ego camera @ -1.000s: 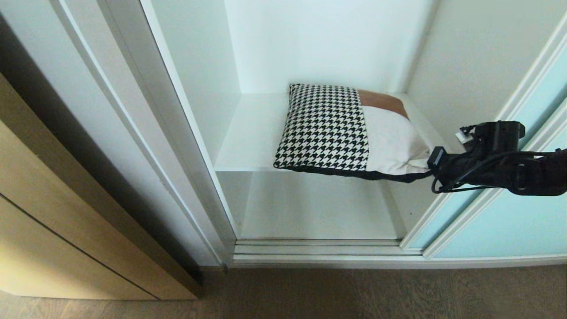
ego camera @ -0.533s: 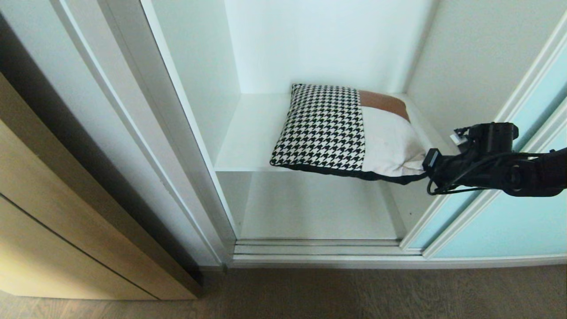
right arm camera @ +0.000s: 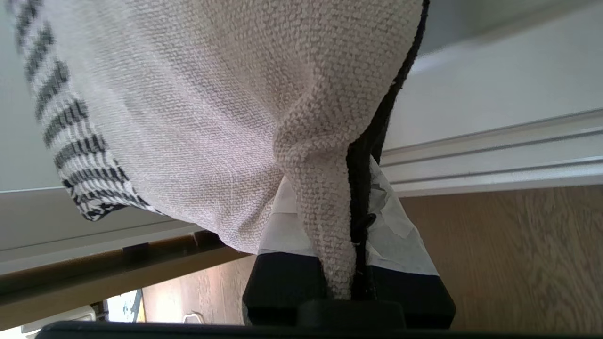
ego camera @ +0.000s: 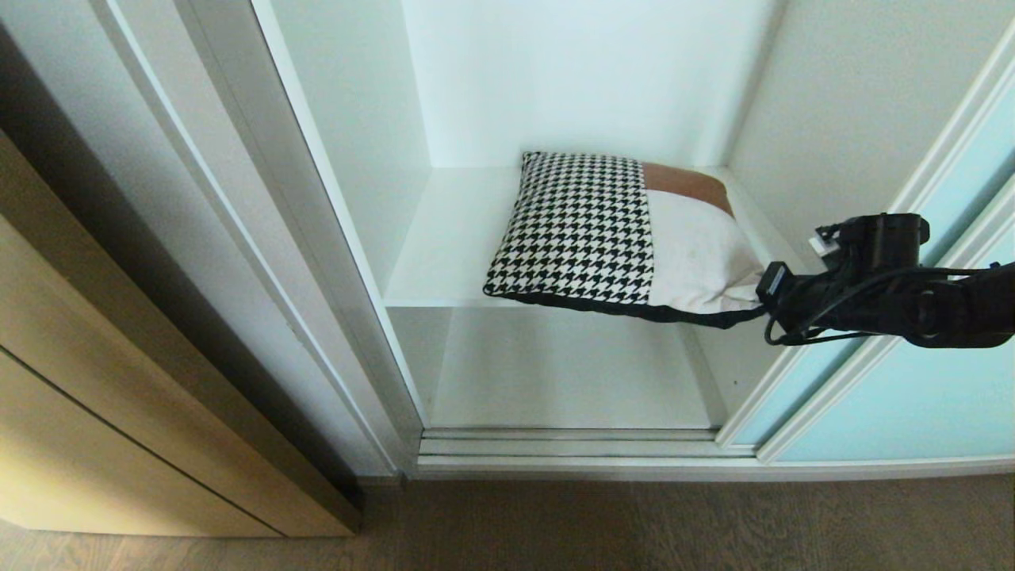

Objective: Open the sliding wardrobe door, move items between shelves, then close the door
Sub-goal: Place the pillow on the lower shelf

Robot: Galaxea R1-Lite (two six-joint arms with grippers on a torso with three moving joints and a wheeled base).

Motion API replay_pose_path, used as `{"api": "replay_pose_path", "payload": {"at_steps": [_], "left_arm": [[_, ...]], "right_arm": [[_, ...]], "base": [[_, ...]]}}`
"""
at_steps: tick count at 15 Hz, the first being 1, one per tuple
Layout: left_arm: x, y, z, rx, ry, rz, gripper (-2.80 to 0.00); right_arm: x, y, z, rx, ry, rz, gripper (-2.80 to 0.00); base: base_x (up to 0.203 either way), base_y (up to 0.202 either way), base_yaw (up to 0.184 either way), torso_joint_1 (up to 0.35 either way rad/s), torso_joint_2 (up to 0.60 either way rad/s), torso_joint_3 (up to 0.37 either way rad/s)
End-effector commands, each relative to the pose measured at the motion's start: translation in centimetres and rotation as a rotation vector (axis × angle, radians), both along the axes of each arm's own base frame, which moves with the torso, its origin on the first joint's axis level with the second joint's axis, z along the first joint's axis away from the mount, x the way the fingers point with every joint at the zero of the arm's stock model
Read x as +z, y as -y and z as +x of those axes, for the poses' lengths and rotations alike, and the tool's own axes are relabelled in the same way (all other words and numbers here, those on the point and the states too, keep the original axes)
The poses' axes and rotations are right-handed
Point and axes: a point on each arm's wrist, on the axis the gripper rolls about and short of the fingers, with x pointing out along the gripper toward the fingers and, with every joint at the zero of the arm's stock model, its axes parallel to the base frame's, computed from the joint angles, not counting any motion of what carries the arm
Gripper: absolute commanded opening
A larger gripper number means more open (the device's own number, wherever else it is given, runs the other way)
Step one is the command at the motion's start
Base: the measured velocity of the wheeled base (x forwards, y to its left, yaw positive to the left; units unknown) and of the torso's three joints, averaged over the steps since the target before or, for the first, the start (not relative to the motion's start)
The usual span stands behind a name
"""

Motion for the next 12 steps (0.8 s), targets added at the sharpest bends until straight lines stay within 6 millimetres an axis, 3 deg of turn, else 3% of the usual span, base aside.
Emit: {"api": "replay_pose_path", "payload": {"at_steps": [1, 4, 8, 12], "left_arm": [[1.7, 0.3, 6.8, -0.099, -0.172, -0.046, -2.8], [2.4, 1.9, 14.0, -0.272, -0.331, -0.17, -2.8], [-0.6, 6.0, 23.7, -0.365, -0.572, -0.297, -2.8], [-2.4, 12.0, 30.2, -0.432, -0.659, -0.447, -2.8]], "right_arm": [[0.6, -0.1, 0.0, 0.005, 0.021, 0.002, -2.8], [0.7, -0.3, 0.4, 0.012, 0.039, 0.001, -2.8], [1.1, -0.4, 0.3, 0.015, 0.051, -0.001, -2.8], [1.6, -0.4, 0.1, 0.019, 0.065, -0.003, -2.8]], "base": [[0.0, 0.0, 0.0, 0.0, 0.0, 0.0], [0.0, 0.0, 0.0, 0.0, 0.0, 0.0], [0.0, 0.0, 0.0, 0.0, 0.0, 0.0], [0.0, 0.0, 0.0, 0.0, 0.0, 0.0]]}}
